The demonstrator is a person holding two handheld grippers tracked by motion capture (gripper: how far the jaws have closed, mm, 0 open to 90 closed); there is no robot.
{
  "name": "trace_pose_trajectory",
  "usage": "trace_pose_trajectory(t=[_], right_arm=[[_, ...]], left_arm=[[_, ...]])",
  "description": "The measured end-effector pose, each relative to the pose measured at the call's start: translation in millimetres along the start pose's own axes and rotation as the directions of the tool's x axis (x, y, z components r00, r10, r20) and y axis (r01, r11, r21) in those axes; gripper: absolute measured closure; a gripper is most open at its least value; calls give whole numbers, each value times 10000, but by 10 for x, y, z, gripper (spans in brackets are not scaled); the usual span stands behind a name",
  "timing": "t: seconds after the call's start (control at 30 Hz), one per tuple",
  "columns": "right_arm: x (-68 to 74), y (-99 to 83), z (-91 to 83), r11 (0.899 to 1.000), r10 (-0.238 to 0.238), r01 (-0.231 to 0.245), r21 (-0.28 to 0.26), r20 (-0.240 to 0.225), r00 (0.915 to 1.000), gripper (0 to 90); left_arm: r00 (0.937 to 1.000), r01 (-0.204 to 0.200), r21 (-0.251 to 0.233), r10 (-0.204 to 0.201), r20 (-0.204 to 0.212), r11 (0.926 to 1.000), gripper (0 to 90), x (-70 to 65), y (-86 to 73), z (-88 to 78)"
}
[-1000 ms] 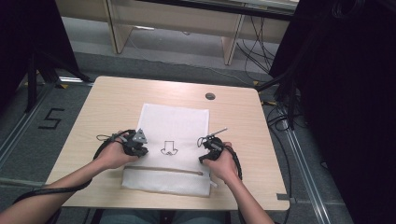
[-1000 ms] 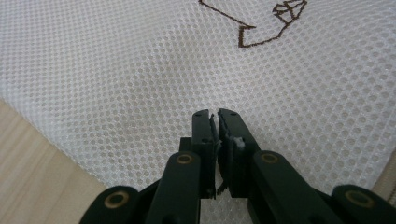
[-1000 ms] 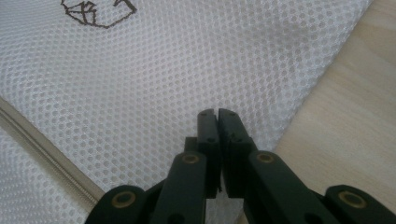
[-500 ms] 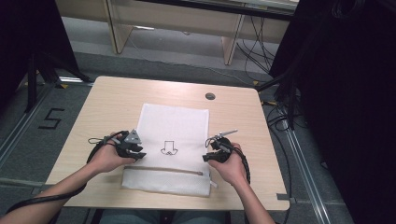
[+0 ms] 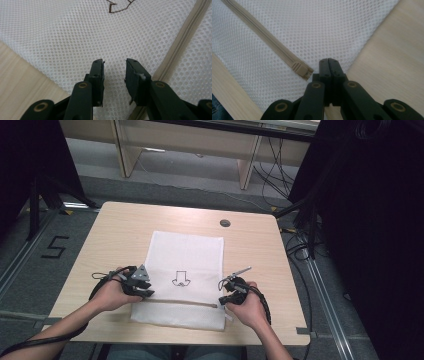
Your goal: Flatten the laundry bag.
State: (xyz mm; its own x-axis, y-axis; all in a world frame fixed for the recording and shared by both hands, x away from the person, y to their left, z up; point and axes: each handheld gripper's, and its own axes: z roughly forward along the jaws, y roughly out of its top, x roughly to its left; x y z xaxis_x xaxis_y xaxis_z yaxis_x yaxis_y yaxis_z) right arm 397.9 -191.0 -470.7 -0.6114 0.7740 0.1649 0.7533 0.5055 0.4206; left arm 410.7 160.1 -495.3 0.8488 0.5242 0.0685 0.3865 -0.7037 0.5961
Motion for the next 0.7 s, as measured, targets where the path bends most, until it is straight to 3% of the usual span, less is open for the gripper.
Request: trace_pose_trajectory(t=[0.03,0.1,0.13,0.33,0.4,0.43,0.47,0.53,0.6,0.7], right_arm=[[12,11,42,9995,169,-168,271,-30,9999,900],[-10,27,71,9997,-23,25,235,-114,9999,900],[-10,27,71,9997,-23,25,235,-114,9999,900],[-26,23,98,9997,23,-20,230,-155,9999,890],[1,23,20,9991,415,-415,37,108,9991,821],[1,23,20,9991,415,-415,37,108,9991,821],[-11,20,-47,9985,243,-239,-497,74,9997,776],[-37,15,-116,9960,442,-431,-777,126,9989,746],[-63,6,-133,9942,355,-326,-1022,264,9990,727],[-121,-60,-178,9929,426,-392,-1126,280,9987,687]], left_arm=[[10000,-60,119,60,49,9999,670,-11,0,-1],[10000,-57,133,56,47,9999,670,-16,0,1],[9996,-264,226,263,60,9994,670,-9,2,-4],[10000,-43,154,42,47,9999,657,2,-1,7],[9999,-60,-282,64,153,9996,625,4,14,-29],[9999,-60,-282,64,153,9996,601,4,14,-29],[9997,-154,-470,162,176,9988,582,11,21,-41],[9997,-256,-884,258,12,9958,557,27,41,-55],[9991,-430,-1002,429,-36,9940,538,36,48,-58],[9994,-134,-1320,176,308,9912,501,18,52,-62]])
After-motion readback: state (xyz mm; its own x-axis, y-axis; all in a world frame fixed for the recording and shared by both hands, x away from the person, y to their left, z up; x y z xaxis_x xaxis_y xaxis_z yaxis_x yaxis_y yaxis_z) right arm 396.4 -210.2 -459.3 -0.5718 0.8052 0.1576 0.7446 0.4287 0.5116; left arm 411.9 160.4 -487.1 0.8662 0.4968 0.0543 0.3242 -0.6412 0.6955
